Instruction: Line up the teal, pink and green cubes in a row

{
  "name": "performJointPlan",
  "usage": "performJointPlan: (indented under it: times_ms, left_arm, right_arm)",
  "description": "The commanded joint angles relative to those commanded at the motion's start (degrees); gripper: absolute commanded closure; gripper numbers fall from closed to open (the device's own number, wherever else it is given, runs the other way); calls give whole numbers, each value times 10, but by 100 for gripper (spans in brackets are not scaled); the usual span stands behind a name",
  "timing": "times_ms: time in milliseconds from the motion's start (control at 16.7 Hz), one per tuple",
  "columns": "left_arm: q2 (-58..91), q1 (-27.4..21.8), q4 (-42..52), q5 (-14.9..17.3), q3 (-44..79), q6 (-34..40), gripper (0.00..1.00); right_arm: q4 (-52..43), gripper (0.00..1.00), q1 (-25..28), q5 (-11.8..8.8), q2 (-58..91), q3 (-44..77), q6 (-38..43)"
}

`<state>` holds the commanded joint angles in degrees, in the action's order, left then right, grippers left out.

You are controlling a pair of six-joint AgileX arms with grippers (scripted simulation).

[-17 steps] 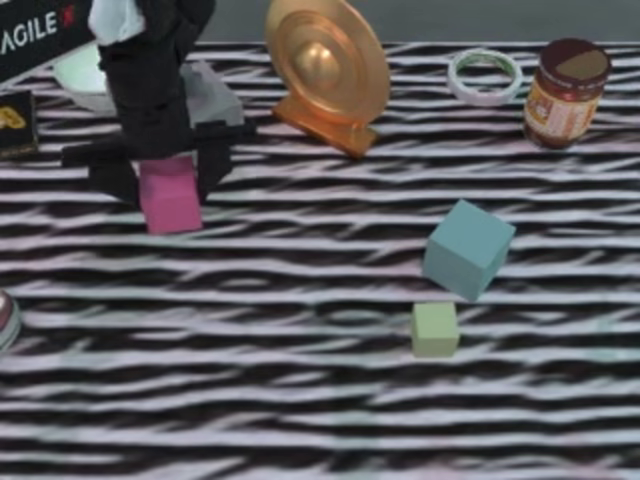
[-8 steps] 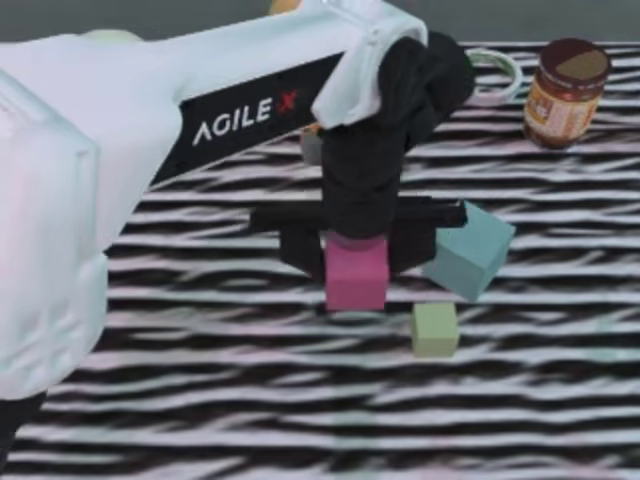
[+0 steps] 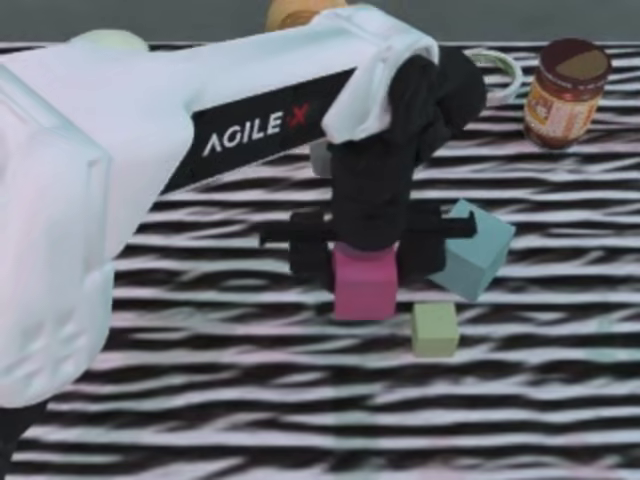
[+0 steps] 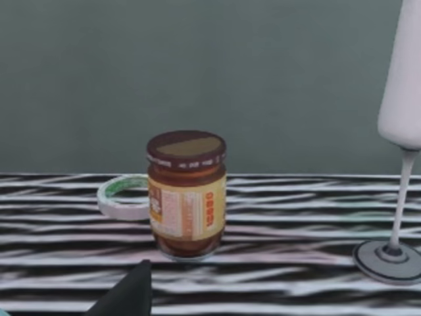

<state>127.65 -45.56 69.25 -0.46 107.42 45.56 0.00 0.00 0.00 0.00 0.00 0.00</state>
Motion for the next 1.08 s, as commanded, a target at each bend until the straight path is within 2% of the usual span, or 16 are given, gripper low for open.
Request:
performJointPlan:
  times_ms: [360, 660, 1080]
  left_arm:
    - [21, -3, -110, 0, -86, 1, 100]
    - [23, -3, -118, 0, -94, 1, 100]
    - [23, -3, -118, 0, -94, 1, 47]
  right_arm:
    - [0, 0, 0, 0, 0, 0, 0]
    - [0, 0, 0, 0, 0, 0, 0]
    - [0, 0, 0, 0, 0, 0, 0]
